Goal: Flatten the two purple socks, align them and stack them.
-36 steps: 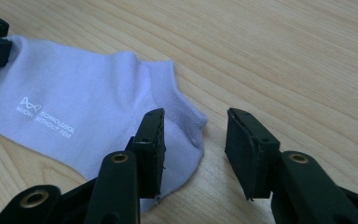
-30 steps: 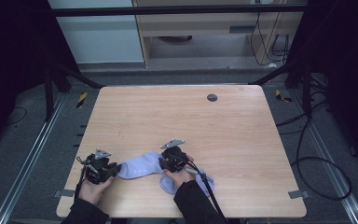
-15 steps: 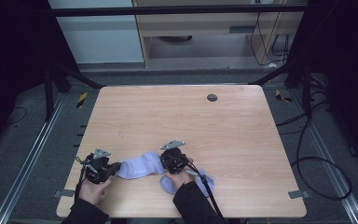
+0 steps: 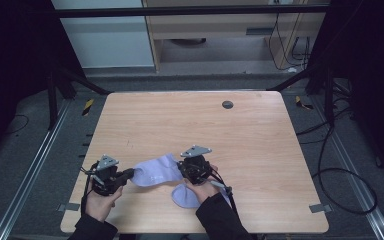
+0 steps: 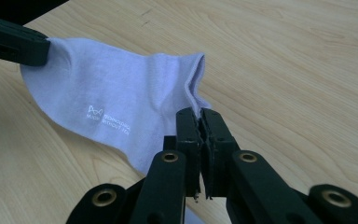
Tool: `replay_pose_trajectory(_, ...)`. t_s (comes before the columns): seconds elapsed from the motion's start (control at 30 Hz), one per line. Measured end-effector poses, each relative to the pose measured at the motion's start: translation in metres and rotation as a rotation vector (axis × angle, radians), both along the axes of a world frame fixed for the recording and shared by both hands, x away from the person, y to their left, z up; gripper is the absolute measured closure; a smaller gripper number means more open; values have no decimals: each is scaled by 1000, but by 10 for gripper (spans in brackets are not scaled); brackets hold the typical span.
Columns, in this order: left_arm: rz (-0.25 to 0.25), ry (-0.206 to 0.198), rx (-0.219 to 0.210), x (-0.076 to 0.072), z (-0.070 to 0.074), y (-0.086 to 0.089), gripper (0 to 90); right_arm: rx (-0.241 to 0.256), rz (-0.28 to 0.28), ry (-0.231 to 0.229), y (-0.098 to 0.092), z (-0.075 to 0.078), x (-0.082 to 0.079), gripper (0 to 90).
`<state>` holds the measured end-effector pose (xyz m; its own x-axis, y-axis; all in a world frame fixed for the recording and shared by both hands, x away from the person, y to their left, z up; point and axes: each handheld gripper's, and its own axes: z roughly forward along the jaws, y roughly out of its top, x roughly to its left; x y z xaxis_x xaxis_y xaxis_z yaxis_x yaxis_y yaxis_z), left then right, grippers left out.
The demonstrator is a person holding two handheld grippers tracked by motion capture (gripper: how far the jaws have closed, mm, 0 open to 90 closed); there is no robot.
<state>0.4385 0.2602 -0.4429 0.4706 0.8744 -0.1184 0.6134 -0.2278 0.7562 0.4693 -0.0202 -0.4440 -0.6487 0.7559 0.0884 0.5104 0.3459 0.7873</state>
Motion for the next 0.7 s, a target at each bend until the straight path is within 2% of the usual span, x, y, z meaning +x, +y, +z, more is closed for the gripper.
replay_pose_trajectory(0.1, -26, -14, -15, -3, 7, -12, 869, 0, 0, -11, -14, 10, -7, 875)
replay_pose_trajectory(0.27, -51, -19, -13, -8, 11, -24, 869, 3, -7, -21, -31, 16, -15, 875)
replay_pose_trajectory(0.53, -115, -7, 4, -12, 14, -52, 869, 6, -25, -13, -63, 20, -33, 876)
replay_pose_trajectory(0.7, -154, 3, 7, -13, 14, -69, 869, 9, -53, -7, -89, 21, -49, 876)
